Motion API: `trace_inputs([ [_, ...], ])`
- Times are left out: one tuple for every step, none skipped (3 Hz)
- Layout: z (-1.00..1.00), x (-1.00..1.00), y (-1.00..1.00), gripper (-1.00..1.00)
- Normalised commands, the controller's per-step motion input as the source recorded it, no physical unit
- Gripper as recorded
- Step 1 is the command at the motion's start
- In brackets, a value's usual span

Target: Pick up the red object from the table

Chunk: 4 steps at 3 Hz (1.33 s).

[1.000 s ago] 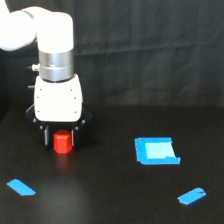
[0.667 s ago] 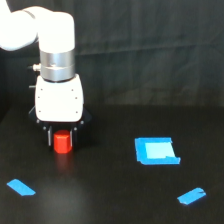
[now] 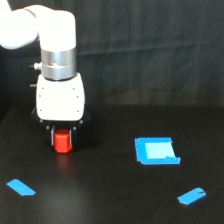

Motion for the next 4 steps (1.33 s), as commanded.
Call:
trace_inputs([
  [0.92,0.31,-0.14,-1.00],
  [1.00,0.22,-0.05,-1.00],
  [0.95,0.14,0.01,-1.00],
  [1.00,0.18,-0.09,-1.00],
])
